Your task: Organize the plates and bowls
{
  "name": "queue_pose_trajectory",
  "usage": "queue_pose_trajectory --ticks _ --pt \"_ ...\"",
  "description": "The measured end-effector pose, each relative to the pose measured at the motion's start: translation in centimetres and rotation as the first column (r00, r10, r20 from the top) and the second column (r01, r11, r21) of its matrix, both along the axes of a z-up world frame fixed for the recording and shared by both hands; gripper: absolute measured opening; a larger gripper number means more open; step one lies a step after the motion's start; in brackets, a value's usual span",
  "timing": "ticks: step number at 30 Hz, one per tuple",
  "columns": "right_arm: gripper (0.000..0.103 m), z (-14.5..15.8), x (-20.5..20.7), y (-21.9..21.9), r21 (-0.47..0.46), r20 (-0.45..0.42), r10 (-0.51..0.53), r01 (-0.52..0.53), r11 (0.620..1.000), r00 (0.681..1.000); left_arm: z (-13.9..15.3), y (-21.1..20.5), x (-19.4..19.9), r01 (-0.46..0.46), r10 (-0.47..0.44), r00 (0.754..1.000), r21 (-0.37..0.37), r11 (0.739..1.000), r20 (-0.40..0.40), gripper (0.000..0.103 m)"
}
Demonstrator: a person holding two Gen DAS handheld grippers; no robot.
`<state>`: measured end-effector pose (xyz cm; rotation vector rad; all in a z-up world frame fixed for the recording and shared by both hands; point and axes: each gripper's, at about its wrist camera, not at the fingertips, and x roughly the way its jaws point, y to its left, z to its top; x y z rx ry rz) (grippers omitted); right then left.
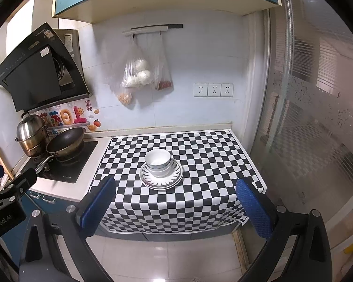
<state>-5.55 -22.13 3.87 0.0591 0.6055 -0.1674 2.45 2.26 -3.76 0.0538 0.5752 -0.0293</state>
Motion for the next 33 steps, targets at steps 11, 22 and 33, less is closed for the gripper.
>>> queue_pose_trajectory --ticks 11,22,33 --pt "0.103 -0.6 0.4 0.0 -0.01 -0.013 0.004 -0.005 1.0 1.0 -0.3 -0.5 -0.1 -0.006 0.006 1.0 0.017 1.0 0.008 0.099" --pt "0.103 -0.8 0.7 -0.4 -0.008 -0.017 0.004 -0.004 1.0 1.0 -0.5 -0.8 -0.3 -0.004 0.004 1.0 0.021 1.0 0.001 0.099" --pt "0.103 -1.0 0.8 -1.3 -0.005 -0.015 0.004 -0.004 1.0 1.0 -0.4 -1.2 0.1 0.002 -0.002 1.0 0.03 1.0 -0.003 0.099"
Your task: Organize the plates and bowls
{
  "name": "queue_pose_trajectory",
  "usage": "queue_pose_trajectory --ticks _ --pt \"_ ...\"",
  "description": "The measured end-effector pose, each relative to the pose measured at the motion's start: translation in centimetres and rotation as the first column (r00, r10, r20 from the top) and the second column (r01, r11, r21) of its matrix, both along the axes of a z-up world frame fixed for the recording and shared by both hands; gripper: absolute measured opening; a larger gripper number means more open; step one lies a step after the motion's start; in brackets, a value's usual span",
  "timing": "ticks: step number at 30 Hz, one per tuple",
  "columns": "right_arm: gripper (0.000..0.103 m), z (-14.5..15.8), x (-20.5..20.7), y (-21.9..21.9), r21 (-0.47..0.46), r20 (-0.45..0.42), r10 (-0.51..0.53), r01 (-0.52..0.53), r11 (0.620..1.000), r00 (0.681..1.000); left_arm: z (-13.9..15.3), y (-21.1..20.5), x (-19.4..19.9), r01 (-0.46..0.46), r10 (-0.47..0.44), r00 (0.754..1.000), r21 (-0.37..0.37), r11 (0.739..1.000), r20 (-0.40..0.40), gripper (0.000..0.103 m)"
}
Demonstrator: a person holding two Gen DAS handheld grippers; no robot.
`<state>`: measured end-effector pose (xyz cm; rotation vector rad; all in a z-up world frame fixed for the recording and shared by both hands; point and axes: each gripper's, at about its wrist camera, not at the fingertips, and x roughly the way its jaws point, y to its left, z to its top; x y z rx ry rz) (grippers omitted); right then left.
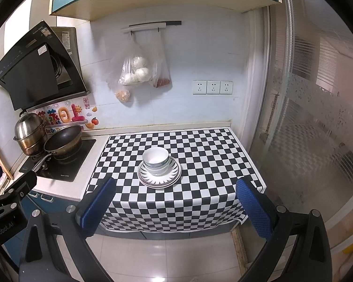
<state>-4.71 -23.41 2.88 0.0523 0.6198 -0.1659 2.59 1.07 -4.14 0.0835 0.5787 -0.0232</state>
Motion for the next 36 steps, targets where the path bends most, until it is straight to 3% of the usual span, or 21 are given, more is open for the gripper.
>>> queue_pose_trajectory --ticks 36 --pt "0.103 0.0 -0.27 -0.3 0.012 -0.005 -0.001 0.001 1.0 1.0 0.76 -0.57 -0.04 0.01 -0.01 1.0 0.006 1.0 0.013 0.099"
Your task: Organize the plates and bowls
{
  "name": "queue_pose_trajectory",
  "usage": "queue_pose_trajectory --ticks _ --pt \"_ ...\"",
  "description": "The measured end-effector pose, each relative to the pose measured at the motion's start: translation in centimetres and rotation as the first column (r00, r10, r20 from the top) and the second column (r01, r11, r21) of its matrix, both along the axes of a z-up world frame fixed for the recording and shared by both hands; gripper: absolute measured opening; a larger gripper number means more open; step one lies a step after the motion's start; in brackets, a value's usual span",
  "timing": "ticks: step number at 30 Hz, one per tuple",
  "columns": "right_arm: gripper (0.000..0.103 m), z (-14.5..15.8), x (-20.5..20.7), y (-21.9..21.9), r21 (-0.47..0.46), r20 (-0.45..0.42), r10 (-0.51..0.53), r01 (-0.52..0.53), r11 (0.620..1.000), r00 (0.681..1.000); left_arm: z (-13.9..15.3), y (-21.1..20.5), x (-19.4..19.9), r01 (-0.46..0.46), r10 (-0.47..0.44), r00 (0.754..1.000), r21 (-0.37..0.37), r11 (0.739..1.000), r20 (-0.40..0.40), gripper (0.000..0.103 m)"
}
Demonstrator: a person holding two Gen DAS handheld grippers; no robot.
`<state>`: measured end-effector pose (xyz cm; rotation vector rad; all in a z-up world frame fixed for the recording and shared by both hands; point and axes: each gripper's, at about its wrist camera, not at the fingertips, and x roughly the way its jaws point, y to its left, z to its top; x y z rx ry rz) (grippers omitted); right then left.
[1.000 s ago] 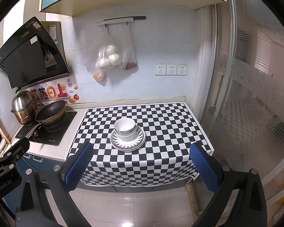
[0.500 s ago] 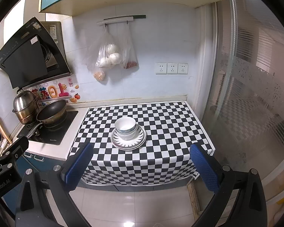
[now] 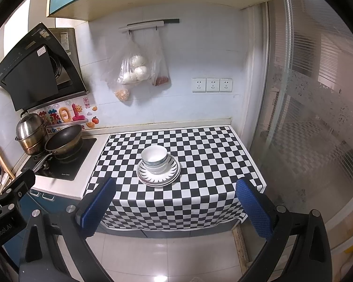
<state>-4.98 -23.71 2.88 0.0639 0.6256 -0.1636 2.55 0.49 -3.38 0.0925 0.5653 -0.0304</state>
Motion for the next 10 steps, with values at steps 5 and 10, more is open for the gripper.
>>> queue_pose_trajectory --ticks 5,10 --pt "0.103 -0.05 -0.16 0.01 -0.002 0.003 -0.003 0.003 1.0 1.0 -0.07 0.02 0.1 0.006 -0.006 1.0 0.005 1.0 0.002 0.099" --pt "0.103 -0.05 -0.16 0.06 -0.002 0.001 -0.001 0.001 1.0 1.0 -0.08 0.0 0.25 0.01 -0.01 1.0 0.01 1.0 0.01 0.099"
